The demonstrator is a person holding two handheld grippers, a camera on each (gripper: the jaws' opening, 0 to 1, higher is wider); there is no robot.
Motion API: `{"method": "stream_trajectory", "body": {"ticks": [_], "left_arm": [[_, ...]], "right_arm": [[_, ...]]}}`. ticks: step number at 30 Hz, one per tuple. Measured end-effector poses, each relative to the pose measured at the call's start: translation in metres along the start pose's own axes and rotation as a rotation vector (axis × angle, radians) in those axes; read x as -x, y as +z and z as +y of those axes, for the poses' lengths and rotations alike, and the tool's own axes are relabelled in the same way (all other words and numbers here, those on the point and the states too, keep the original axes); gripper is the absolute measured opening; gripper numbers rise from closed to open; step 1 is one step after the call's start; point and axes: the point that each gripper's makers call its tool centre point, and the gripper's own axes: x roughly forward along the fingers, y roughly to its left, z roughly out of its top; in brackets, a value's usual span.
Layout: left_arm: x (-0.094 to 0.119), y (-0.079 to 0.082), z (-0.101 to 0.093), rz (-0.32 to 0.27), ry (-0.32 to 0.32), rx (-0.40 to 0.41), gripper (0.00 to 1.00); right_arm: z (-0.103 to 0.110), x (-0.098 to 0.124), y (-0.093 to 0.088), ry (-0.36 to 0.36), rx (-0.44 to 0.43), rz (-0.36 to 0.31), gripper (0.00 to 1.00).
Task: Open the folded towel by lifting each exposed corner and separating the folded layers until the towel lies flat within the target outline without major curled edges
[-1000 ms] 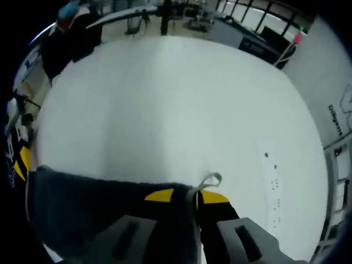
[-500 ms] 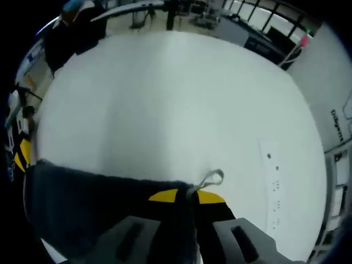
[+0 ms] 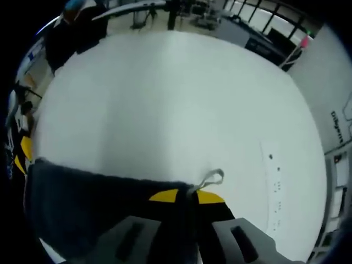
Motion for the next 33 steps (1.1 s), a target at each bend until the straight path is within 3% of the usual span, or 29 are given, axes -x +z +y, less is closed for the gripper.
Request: {"method": "stream_trajectory", "body": {"ticks": [3,8,12,14,20,21,27,33], "left_arm": [[-0.002,-0.006,-0.005,0.03,-0.018,-0.003,0.13],[0.002,-0.005,-0.013,0.034,-0.039,-0.051,0.16],[0.003,-0.004,-0.01,0.033,-0.023,-0.096,0.21],[0.002,-0.011,-0.007,0.072,-0.006,-0.141,0.21],[0.002,-0.005,-0.001,0.045,0.025,-0.123,0.1],[0.002,-0.005,-0.001,0.047,0.028,-0.125,0.05],[0.001,-0.005,-0.005,0.049,0.002,-0.107,0.02],[0.001,-0.004,-0.006,0.039,-0.006,-0.113,0.01]], "right_arm": [[0.001,-0.001,0.0,-0.003,0.012,-0.001,0.06],[0.0,0.0,0.0,-0.002,0.005,-0.004,0.05],[0.001,-0.002,0.0,0.0,0.004,-0.007,0.05],[0.001,-0.002,0.0,0.002,0.004,-0.008,0.04],[0.002,-0.002,0.0,0.001,0.01,-0.008,0.03],[0.003,-0.002,0.0,0.001,0.023,-0.006,0.02],[0.004,-0.002,0.0,0.004,0.061,0.005,0.0],[0.0,0.0,0.002,-0.006,0.033,-0.001,0.0]]}}
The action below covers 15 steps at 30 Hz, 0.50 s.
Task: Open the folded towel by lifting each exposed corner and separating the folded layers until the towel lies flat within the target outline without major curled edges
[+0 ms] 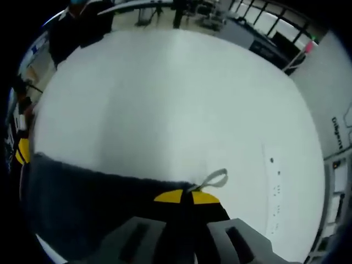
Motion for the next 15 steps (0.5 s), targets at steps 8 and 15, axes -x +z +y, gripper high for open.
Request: {"method": "stream_trajectory", "body": {"ticks": [8,15], "left_arm": [[0.0013,0.005,-0.0001,-0.021,0.001,0.015,0.0],[0.0009,0.0021,-0.0027,-0.014,-0.006,0.006,0.0]], "right_arm": [[0.001,-0.0006,0.0,-0.007,0.015,0.002,0.0],[0.0016,-0.0014,-0.0005,-0.01,0.007,0.001,0.0]]}}
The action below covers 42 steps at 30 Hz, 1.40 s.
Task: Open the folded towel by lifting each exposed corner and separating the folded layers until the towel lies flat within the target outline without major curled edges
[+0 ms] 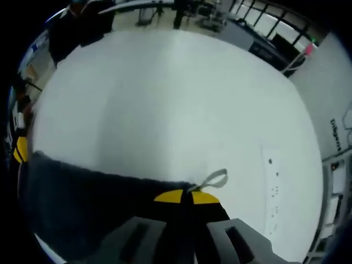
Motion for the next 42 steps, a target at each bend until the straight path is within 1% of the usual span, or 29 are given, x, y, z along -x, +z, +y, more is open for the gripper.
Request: {"method": "stream_trajectory", "body": {"ticks": [3,5,15,25,36,42], "left_arm": [[0.002,0.005,0.0,-0.031,-0.012,0.038,0.0],[0.004,0.009,0.002,-0.062,0.008,0.022,0.0],[0.005,0.015,-0.001,-0.087,0.005,0.021,0.0],[0.01,0.031,-0.007,-0.147,0.0,0.034,0.0],[0.012,0.05,-0.01,-0.198,-0.013,0.007,0.0],[0.013,0.062,-0.017,-0.237,-0.032,-0.01,0.0]], "right_arm": [[0.0,0.0,0.0,-0.002,-0.003,-0.002,0.0],[0.0,0.001,0.0,-0.005,-0.004,-0.005,0.0],[-0.003,0.012,0.005,-0.019,-0.011,-0.039,0.0],[-0.006,0.025,0.01,-0.034,-0.018,-0.083,0.0],[-0.011,0.044,0.011,-0.059,-0.063,-0.153,0.0],[-0.015,0.052,0.009,-0.075,-0.077,-0.175,0.0]]}}
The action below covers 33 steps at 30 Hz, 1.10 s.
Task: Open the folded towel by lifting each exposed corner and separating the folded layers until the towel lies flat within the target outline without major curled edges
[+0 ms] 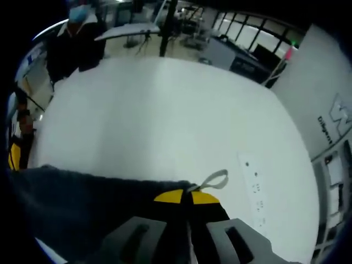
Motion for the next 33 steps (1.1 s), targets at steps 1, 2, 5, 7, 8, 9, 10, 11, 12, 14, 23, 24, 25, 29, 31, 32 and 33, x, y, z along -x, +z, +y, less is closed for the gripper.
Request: {"method": "stream_trajectory", "body": {"ticks": [1,2,5,7,8,9,10,11,12,14,23,24,25,29,31,32,33], "left_arm": [[-0.001,0.002,-0.001,-0.005,-0.002,-0.008,0.0],[-0.002,0.003,-0.002,-0.008,-0.002,-0.013,0.0],[-0.003,0.005,-0.004,-0.011,-0.008,-0.02,0.0],[-0.004,0.005,-0.005,-0.013,-0.011,-0.021,0.0],[-0.004,0.006,-0.006,-0.014,-0.016,-0.022,0.0],[-0.005,0.007,-0.008,-0.017,-0.021,-0.026,0.0],[-0.006,0.008,-0.009,-0.021,-0.025,-0.026,0.0],[-0.006,0.01,-0.012,-0.032,-0.039,-0.021,0.0],[-0.007,0.011,-0.013,-0.034,-0.043,-0.018,0.0],[-0.009,0.013,-0.018,-0.036,-0.056,-0.026,0.0],[-0.013,0.02,-0.027,-0.05,-0.085,-0.046,0.0],[-0.014,0.021,-0.027,-0.051,-0.086,-0.048,0.0],[-0.014,0.022,-0.028,-0.054,-0.088,-0.049,0.0],[-0.016,0.025,-0.032,-0.063,-0.1,-0.047,0.0],[-0.018,0.025,-0.035,-0.065,-0.105,-0.049,0.0],[-0.018,0.025,-0.036,-0.066,-0.108,-0.05,0.0],[-0.019,0.026,-0.037,-0.067,-0.112,-0.051,0.0]], "right_arm": [[-0.001,0.001,0.0,-0.003,-0.005,-0.002,0.0],[-0.001,0.003,0.0,-0.005,-0.007,-0.002,0.0],[-0.002,0.007,0.001,-0.014,-0.011,-0.017,0.0],[-0.003,0.009,0.002,-0.02,-0.01,-0.025,0.0],[-0.003,0.01,0.001,-0.022,-0.009,-0.028,0.0],[-0.004,0.011,0.001,-0.025,-0.009,-0.029,0.0],[-0.004,0.012,0.001,-0.028,-0.01,-0.029,0.0],[-0.006,0.014,0.0,-0.038,-0.013,-0.027,0.0],[-0.007,0.016,-0.001,-0.042,-0.026,-0.019,0.0],[-0.008,0.02,-0.002,-0.039,-0.062,-0.022,0.0],[-0.01,0.034,-0.004,-0.052,-0.078,-0.057,0.0],[-0.011,0.035,-0.003,-0.059,-0.058,-0.07,0.0],[-0.012,0.036,-0.003,-0.069,-0.046,-0.072,0.0],[-0.012,0.038,-0.003,-0.073,-0.033,-0.088,0.0],[-0.012,0.039,-0.003,-0.077,-0.027,-0.092,0.0],[-0.012,0.04,-0.003,-0.078,-0.027,-0.094,0.0],[-0.012,0.041,-0.003,-0.079,-0.024,-0.097,0.0]]}}
